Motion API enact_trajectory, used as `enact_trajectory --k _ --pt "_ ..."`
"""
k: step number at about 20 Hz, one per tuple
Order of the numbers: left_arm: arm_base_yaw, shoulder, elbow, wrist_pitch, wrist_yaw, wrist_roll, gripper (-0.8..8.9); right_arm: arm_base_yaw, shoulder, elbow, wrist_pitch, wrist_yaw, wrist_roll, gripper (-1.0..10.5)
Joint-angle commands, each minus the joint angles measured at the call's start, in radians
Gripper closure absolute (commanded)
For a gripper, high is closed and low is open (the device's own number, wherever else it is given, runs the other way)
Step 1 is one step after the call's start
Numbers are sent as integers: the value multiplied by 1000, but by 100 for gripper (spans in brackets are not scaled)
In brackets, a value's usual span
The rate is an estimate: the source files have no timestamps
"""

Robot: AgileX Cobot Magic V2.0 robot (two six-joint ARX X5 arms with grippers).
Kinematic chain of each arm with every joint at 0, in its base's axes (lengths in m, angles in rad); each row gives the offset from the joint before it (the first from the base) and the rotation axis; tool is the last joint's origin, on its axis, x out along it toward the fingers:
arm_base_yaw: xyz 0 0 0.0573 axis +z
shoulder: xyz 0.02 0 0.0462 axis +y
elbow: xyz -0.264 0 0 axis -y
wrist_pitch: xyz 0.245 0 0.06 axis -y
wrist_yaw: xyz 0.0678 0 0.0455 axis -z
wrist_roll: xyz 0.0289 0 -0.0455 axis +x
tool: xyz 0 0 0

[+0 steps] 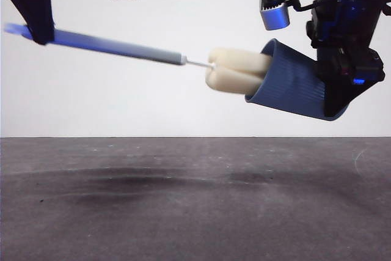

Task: Pick up the cup brush,pick up the cup,insert the brush into the cup,clean the cup,put the cup brush back,put the cup back to the fixed position on the table

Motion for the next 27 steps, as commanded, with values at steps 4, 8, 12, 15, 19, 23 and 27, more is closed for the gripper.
enact_trajectory --k 4,8,12,15,19,23,27 --pt "-18 71 1 77 13 10 822 58 5 3 10 18 -115 963" --pt "-73 136 1 147 13 9 823 108 5 3 7 16 -137 963" --pt "-107 153 1 174 -4 1 823 146 5 3 -28 51 -129 963" --pt "-77 136 1 93 -153 -50 822 150 5 3 -43 76 -117 963" --pt "-18 75 1 -31 -148 -78 822 150 5 3 -46 73 -101 963" --pt "-12 28 1 -126 -142 -82 822 150 5 3 -32 71 -102 963" --pt "-14 28 1 -77 -69 -76 822 151 5 3 -20 63 -101 963"
